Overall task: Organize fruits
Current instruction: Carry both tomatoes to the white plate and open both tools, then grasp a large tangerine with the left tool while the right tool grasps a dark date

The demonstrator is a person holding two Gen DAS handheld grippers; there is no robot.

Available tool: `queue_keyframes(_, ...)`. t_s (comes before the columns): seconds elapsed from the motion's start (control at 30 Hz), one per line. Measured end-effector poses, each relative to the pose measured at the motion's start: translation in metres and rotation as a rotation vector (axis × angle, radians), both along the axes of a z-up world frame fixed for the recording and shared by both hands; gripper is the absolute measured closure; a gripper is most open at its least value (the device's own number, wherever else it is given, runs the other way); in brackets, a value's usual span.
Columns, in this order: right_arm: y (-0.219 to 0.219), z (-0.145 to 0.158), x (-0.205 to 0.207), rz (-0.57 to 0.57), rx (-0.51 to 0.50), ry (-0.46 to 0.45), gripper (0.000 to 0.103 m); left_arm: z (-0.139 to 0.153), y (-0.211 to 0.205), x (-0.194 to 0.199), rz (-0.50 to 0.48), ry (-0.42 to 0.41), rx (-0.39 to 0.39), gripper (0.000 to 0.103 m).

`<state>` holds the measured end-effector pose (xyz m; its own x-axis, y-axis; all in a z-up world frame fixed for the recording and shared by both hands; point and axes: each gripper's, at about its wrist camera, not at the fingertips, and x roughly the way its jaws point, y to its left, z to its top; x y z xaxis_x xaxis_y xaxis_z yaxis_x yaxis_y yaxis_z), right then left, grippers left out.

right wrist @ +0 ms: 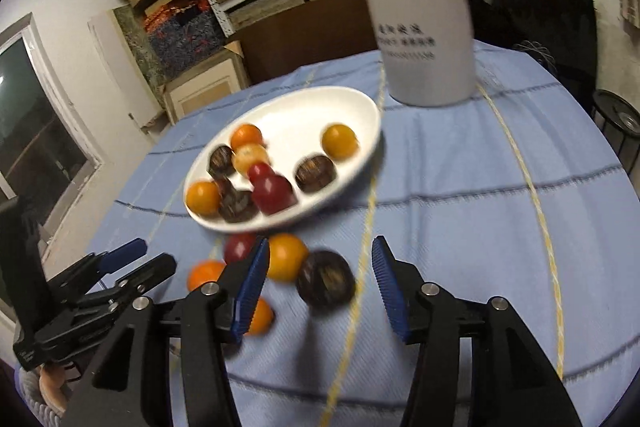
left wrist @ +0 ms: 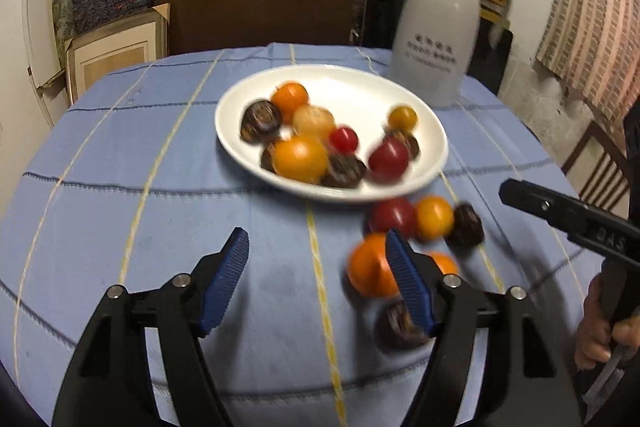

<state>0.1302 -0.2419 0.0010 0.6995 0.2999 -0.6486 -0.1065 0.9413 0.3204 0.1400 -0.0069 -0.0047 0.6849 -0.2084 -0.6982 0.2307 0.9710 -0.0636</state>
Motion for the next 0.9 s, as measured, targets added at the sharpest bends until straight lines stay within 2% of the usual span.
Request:
queue_keyframes(0.17, -0.009, 0.000, -0.015, -0.022, 0.013, -0.020, 0.043, -0.010, -0.019, -0.013, -0.058, -0.005, 0.039, 0.034)
queue_keyframes(0.3, -0.011, 0.003, -0.013, -0.018, 0.012, -0.027, 0.042, -0.018, -0.030, -0.007, -0.073, 0.002, 0.072, 0.034)
queue_keyframes(0.4, -0.011, 0.005, -0.014, -0.018, 0.010, -0.031, 0.042, -0.025, -0.027, -0.002, -0.060, 0.008, 0.098, 0.024)
queue_keyframes(0.53, -0.011, 0.010, -0.020, -0.017, 0.015, -0.050, 0.042, -0.019, -0.008, -0.011, 0.033, -0.050, 0.198, 0.024)
queue_keyframes(0.63, -0.010, 0.008, -0.019, -0.008, 0.018, -0.041, 0.041, -0.019, 0.018, -0.007, 0.103, -0.009, 0.152, 0.026)
queue_keyframes(0.77, -0.014, -0.001, -0.013, -0.016, 0.033, 0.006, 0.041, -0.019, 0.027, -0.005, 0.074, 0.012, 0.057, 0.027)
queue_keyframes(0.8, -0.014, -0.002, -0.012, -0.017, 0.033, 0.011, 0.041, -0.018, 0.022, -0.007, 0.049, -0.001, 0.056, 0.027)
queue_keyframes(0.9, -0.010, 0.000, -0.016, -0.018, 0.011, -0.004, 0.041, -0.018, 0.004, -0.013, 0.000, -0.045, 0.122, 0.028)
